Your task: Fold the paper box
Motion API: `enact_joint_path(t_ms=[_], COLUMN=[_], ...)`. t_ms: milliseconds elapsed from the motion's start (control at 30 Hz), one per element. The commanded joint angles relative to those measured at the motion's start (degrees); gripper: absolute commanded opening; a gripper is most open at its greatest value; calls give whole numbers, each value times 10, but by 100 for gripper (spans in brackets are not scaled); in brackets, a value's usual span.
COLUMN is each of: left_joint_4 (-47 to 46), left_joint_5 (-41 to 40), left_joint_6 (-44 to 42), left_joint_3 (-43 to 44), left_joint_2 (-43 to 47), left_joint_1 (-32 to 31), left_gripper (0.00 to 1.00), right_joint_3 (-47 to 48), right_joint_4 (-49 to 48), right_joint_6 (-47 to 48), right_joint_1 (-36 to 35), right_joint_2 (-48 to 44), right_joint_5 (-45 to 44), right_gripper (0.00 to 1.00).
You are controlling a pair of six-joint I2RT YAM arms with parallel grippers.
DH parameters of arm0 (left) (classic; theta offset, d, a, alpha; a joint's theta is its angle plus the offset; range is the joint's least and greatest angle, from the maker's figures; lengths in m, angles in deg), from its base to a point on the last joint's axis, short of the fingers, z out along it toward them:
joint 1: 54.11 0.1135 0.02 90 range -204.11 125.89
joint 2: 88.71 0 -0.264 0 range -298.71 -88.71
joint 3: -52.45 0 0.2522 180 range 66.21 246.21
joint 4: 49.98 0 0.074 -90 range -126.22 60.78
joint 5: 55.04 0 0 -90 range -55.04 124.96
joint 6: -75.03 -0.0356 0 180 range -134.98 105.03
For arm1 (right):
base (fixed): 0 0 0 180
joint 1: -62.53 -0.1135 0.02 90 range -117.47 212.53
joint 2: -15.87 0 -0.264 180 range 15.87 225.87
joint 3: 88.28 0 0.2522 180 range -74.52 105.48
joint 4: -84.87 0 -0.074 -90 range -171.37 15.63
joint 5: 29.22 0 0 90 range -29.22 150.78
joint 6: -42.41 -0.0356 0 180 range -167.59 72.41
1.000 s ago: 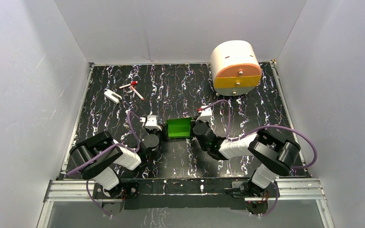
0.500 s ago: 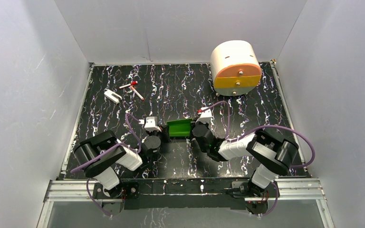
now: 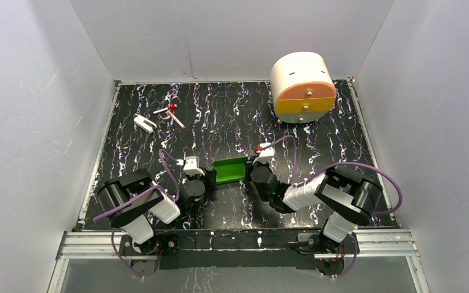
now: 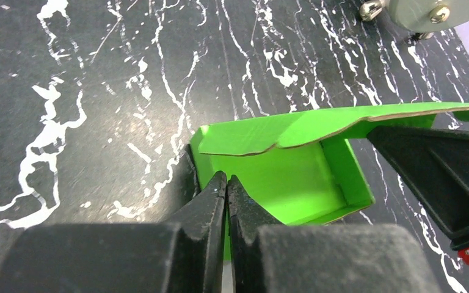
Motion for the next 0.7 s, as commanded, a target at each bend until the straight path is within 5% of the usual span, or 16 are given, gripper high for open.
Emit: enact_joint_path(t_ms=[0,300,533,667], left_joint_4=[22,47,298,369], left_joint_5=[0,33,9,26], left_joint_6=[15,23,20,-9], left_joint_3=[-38,-107,-62,-27], left_joint_2=[44,221,436,465], left_joint_1=[-3,-3,4,25], left_gripper=[5,32,62,73], right_joint_3=[-30,-30,-26,-21], right_joint_4=[13,-9,-19,-20], right_joint_6=[2,9,18,26], right_joint_1=[-6,-20,-32,-33], right_joint_2=[26,62,80,82], right_joint_5=[10,-4,-22,-21], right_gripper=[0,0,0,0])
